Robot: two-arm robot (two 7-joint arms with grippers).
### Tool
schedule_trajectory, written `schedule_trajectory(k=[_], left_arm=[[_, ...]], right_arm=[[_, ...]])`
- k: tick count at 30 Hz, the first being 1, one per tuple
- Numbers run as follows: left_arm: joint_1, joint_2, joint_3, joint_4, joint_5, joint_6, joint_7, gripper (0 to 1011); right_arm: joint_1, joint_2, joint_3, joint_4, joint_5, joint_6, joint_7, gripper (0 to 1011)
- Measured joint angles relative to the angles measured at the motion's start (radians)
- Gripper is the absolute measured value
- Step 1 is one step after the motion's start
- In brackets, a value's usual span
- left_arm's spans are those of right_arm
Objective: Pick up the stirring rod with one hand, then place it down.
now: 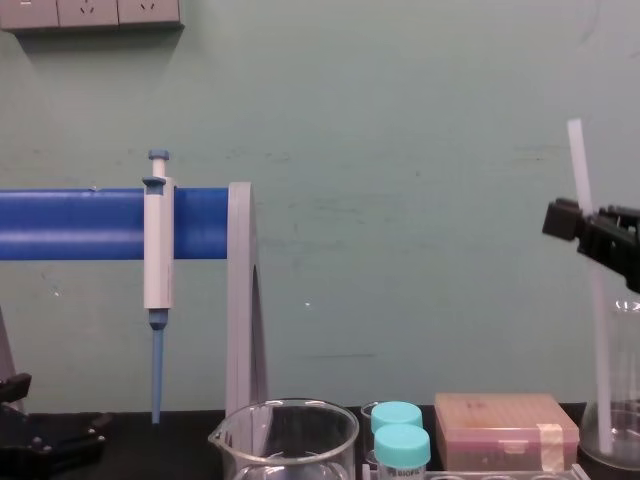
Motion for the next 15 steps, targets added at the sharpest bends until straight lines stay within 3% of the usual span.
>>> schedule_trajectory(k=[7,15], left_arm=[[0.0,0.0,0.0,0.0,0.0,0.0,0.0,1000],[0.0,0.0,0.0,0.0,0.0,0.0,0.0,1000]], right_arm=[[-0.012,0.012,-0.009,0.029,0.023,-0.016,0.038,71],[0.009,-0.003,-0.024,0.093,0.049,-0.064,0.085,71]])
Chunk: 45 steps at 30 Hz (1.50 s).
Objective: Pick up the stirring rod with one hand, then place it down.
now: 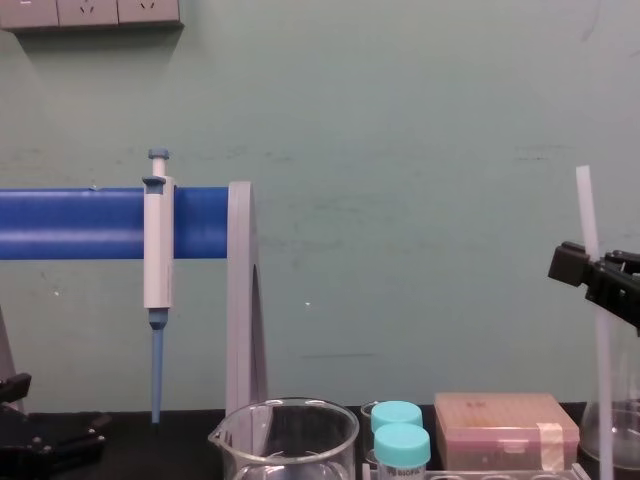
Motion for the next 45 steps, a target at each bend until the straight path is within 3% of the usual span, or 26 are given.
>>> schedule_trajectory(k=[21,45], left_arm=[[0.0,0.0,0.0,0.0,0.0,0.0,0.0,1000],[0.0,0.0,0.0,0.0,0.0,0.0,0.0,1000]], right_arm=[[0.105,-0.061,-0.069,0.162,-0.018,-0.02,0.042,71],[0.126,-0.079,-0.104,0.253,-0.042,-0.024,0.057,70]])
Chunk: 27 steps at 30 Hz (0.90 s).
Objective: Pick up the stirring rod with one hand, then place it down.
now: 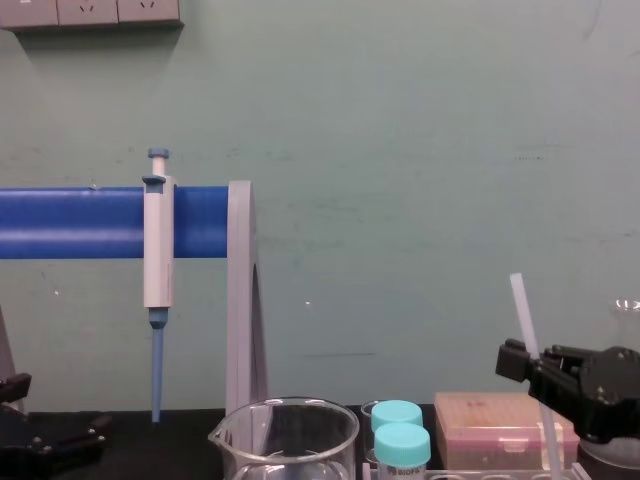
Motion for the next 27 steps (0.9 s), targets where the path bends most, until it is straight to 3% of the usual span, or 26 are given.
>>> schedule_trajectory(k=[13,27], left_arm=[[0.0,0.0,0.0,0.0,0.0,0.0,0.0,1000],[0.0,0.0,0.0,0.0,0.0,0.0,0.0,1000]], right_arm=[[-0.007,-0.021,0.003,0.046,0.016,-0.066,0.046,71],[0.001,-0.027,-0.003,0.076,-0.029,-0.092,0.034,71]])
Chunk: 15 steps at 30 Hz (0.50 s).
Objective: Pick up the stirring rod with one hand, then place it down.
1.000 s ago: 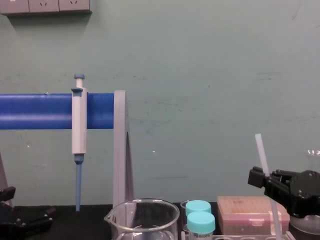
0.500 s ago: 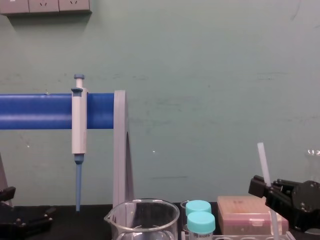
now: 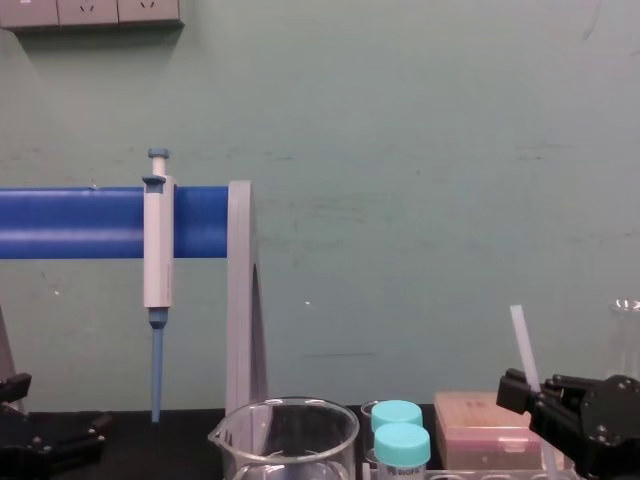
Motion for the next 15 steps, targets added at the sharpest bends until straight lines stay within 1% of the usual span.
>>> schedule_trajectory(k=[7,15], left_arm=[[0.0,0.0,0.0,0.0,0.0,0.0,0.0,1000],[0.0,0.0,0.0,0.0,0.0,0.0,0.0,1000]], right_arm=[[0.007,-0.002,-0.003,0.01,-0.022,-0.009,-0.006,70],[0.014,-0.003,-0.004,0.02,-0.034,-0.014,-0.006,70]])
